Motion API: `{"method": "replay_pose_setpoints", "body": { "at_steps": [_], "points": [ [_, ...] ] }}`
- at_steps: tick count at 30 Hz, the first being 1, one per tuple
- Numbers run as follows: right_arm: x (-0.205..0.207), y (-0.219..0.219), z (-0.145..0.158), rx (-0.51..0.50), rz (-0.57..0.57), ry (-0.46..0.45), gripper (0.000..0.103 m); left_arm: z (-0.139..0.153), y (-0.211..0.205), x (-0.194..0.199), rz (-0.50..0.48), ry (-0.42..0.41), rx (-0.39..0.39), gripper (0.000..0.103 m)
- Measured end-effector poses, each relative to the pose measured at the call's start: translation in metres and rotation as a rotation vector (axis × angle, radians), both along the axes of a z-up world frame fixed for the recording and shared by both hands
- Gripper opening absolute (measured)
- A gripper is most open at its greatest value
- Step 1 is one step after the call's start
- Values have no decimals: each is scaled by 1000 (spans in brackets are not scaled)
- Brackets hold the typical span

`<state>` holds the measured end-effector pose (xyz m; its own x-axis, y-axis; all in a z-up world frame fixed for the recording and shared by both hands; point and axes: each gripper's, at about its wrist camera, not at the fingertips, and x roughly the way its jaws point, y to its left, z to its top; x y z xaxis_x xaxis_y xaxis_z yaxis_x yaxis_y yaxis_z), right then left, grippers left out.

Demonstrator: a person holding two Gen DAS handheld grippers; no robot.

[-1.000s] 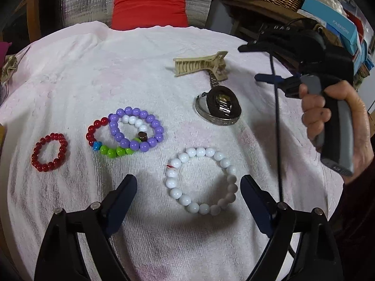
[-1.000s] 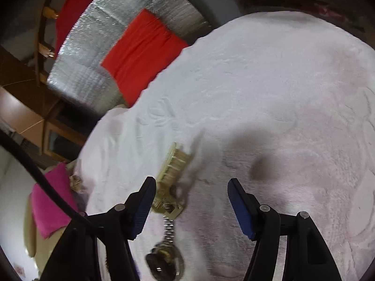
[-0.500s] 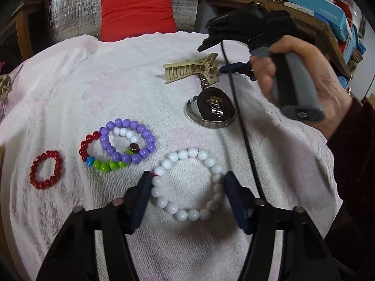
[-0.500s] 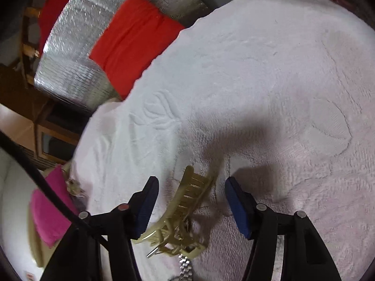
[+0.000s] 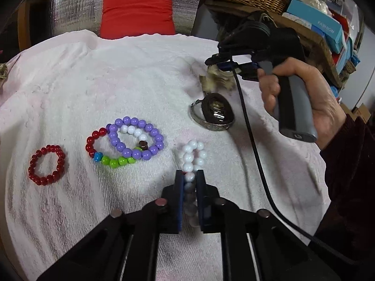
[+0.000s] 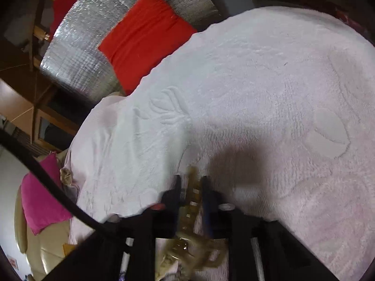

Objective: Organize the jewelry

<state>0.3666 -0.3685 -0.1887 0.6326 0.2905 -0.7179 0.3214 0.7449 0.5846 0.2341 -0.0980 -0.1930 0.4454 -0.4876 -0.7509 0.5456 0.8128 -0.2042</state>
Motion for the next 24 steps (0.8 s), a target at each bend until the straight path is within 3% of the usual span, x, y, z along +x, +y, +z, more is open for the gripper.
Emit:
{"method": "replay_pose_setpoints", "body": {
  "at_steps": [6, 15, 24],
  "points": [
    [-35, -16, 16, 75, 10, -26, 11, 7, 3, -6, -26, -12, -25, 10],
    [-91, -31, 25, 100, 43, -19, 11, 12, 17, -18, -8, -5, -41, 10],
    [-117, -28, 48, 156, 81, -75, 11, 32, 24, -23, 16, -46, -82, 10]
  ]
}}
